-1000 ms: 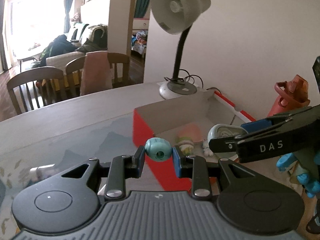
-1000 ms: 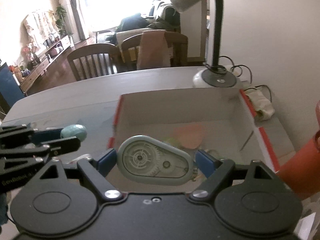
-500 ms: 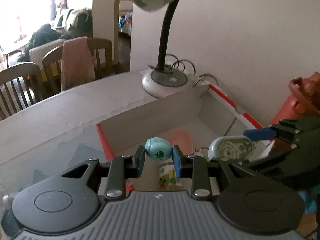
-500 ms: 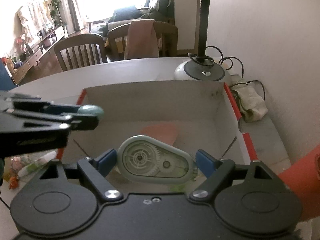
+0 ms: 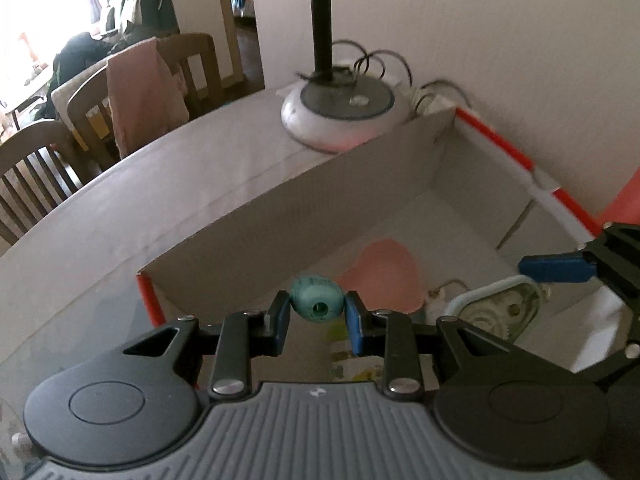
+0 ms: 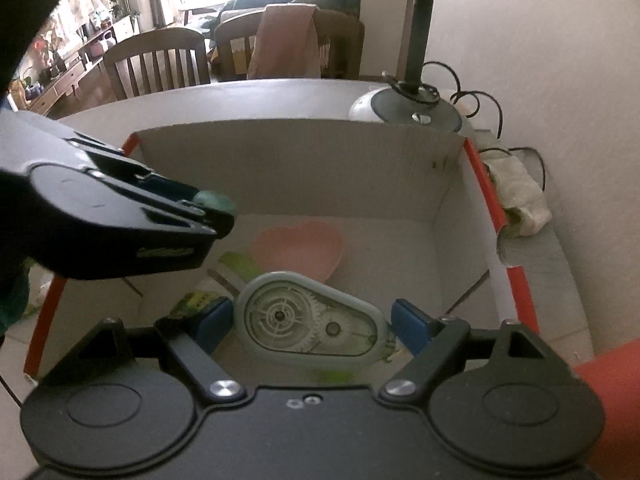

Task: Organize rigid objects
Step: 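Lower and release the teal ball and tape dispenser into the shoebox with both tools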

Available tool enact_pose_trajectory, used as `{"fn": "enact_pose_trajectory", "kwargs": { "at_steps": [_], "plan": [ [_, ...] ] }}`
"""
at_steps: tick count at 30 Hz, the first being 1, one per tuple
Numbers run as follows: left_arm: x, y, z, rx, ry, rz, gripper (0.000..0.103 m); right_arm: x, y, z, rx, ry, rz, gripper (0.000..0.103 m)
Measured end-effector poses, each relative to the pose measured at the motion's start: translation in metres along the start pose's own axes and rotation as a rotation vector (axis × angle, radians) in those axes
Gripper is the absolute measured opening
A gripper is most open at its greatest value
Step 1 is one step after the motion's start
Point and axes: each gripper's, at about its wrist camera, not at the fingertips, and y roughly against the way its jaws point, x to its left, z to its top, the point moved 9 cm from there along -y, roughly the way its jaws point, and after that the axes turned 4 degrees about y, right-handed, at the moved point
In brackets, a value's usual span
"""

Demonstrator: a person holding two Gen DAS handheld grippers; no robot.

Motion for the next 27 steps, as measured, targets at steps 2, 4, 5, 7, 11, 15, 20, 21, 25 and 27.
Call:
{"fn": "enact_pose_trajectory", "kwargs": {
  "at_steps": [2, 4, 5, 7, 11, 15, 20, 21, 25, 27],
  "plan": [
    [0.0, -0.008, 0.0, 0.021, -0.004, 0.009, 0.029, 0.001, -0.003, -0.002, 0.012, 0.014, -0.004, 0.085],
    [-0.001, -0.016, -0.001, 0.043, -0.021, 0.025, 0.029, 0.001, -0.006, -0.005, 0.02, 0.026, -0.01, 0.085],
    [-0.001, -0.02, -0.002, 0.054, -0.03, 0.036, 0.029, 0.001, -0.007, -0.006, 0.024, 0.028, -0.008, 0.085],
    [-0.001, -0.028, -0.004, 0.081, -0.033, 0.051, 0.029, 0.001, -0.01, -0.009, 0.036, 0.034, -0.007, 0.085],
    [0.001, -0.038, -0.009, 0.124, -0.023, 0.063, 0.029, 0.003, -0.016, -0.013, 0.066, 0.049, -0.005, 0.085],
    [0.001, -0.045, -0.013, 0.16, -0.028, 0.07, 0.029, 0.004, -0.021, -0.016, 0.088, 0.056, -0.008, 0.086],
    [0.001, -0.051, -0.017, 0.194, -0.024, 0.07, 0.029, 0.003, -0.025, -0.018, 0.109, 0.059, -0.004, 0.086],
    [0.001, -0.051, -0.018, 0.2, -0.023, 0.068, 0.029, 0.003, -0.026, -0.017, 0.112, 0.058, -0.004, 0.086],
    [0.001, -0.054, -0.019, 0.221, -0.018, 0.069, 0.029, 0.003, -0.029, -0.017, 0.127, 0.048, 0.007, 0.086],
    [0.001, -0.056, -0.021, 0.238, -0.019, 0.072, 0.029, 0.003, -0.03, -0.017, 0.134, 0.047, 0.008, 0.086]
  ]
}}
